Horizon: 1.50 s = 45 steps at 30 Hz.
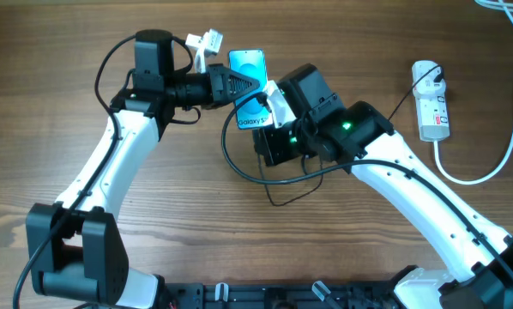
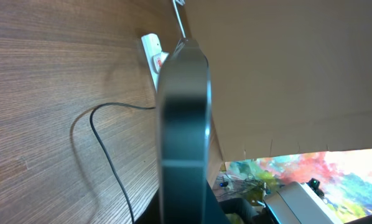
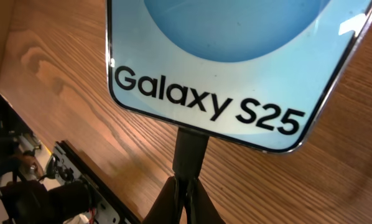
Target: Plug charger to phone and switch on socket
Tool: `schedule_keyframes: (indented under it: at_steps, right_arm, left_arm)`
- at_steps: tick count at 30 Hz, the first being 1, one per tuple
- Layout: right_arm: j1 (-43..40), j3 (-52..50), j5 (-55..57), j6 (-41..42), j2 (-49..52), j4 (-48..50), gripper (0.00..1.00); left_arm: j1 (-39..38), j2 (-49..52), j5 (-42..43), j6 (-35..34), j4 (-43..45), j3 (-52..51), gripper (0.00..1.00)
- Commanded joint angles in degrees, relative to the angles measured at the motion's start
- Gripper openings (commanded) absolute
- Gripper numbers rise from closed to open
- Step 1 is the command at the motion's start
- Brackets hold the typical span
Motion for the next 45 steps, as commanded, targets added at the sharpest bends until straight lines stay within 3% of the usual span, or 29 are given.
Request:
schedule_keyframes:
  at_steps: [1,25,26,27,28,30,31,35,40,42,45]
  right_arm:
    - [-2.0,1.8,2.9,-0.7,0.1,6.1,0.04]
    - [-2.1,3.6,5.8,-1.6,0.1,9.2,0.04]
    - [-2.1,3.6,4.7,-2.7,0.1,8.9,0.12]
    - [-2.1,3.6,3.5,-3.9,0.0,8.2,0.35]
    - [-2.1,3.6,3.2,-4.3,-0.2,6.8,0.65]
    - [-2.4,3.6,3.1,-4.2,-1.1,4.2,0.82]
    - [-2.8,3.6,2.7,-4.2,-1.8,3.1,1.00]
    - [-6.4,3.6,-5.2,-6.3,-5.2,-0.2,1.00]
    - [-13.1,3.6,-20.4,-7.3,-6.3,-0.5,1.00]
    - [-14.6,3.6,-29.8,-8.8,-4.6,0.5,1.00]
    - [-14.1,3.6,-33.8,-9.0,-2.0,1.5,0.99]
  left_arm:
    - [-1.5,-1.9,6.7,0.9,-1.5,-0.5,0.04]
    - [-1.5,-1.9,8.2,0.9,-2.4,-0.5,0.04]
    - [-1.3,-1.9,8.2,0.9,-2.3,-0.5,0.04]
    - [-1.0,-1.9,8.2,0.9,-2.2,-0.5,0.04]
    - [-0.4,-1.9,8.2,0.9,-2.2,-0.5,0.04]
    - [1.0,-1.9,8.2,0.6,-2.2,-0.5,0.04]
    - [2.0,-1.9,8.4,0.6,-2.2,-0.5,0.04]
    - [5.7,-1.9,13.2,0.6,-1.9,-0.5,0.04]
    - [7.6,-1.9,25.9,0.6,2.4,-0.5,0.04]
    - [7.1,-1.9,27.5,0.6,3.3,-0.5,0.04]
    - [6.1,-1.9,27.4,0.7,3.5,-0.5,0.04]
